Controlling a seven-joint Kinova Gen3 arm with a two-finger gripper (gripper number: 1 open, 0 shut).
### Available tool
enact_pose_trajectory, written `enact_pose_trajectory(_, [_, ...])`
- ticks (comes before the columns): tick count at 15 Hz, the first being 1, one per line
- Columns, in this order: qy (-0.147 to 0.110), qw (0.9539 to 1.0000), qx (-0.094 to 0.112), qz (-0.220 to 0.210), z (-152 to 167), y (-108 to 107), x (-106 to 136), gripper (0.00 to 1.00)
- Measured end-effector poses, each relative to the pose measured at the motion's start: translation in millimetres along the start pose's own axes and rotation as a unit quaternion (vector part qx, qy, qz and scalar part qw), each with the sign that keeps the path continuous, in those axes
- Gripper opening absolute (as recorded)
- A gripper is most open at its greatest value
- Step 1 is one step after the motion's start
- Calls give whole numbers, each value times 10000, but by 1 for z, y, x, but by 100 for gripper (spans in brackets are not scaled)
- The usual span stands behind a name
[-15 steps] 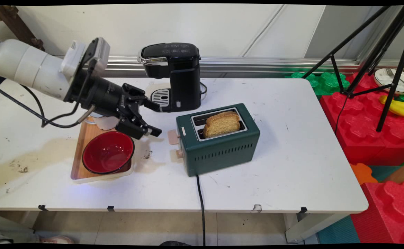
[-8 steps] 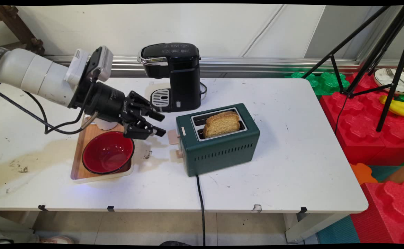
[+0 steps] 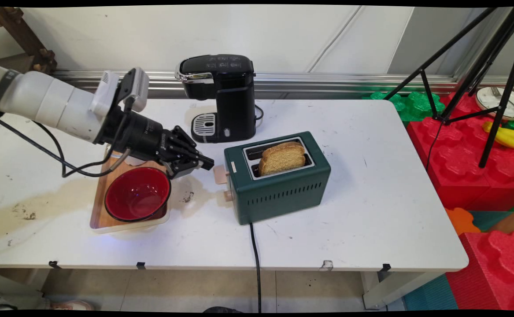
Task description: Press the toaster switch
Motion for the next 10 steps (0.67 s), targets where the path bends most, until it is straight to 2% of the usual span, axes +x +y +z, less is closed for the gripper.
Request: enact_pose_trajectory(10, [27, 10000, -9, -51, 28, -3, 0, 0])
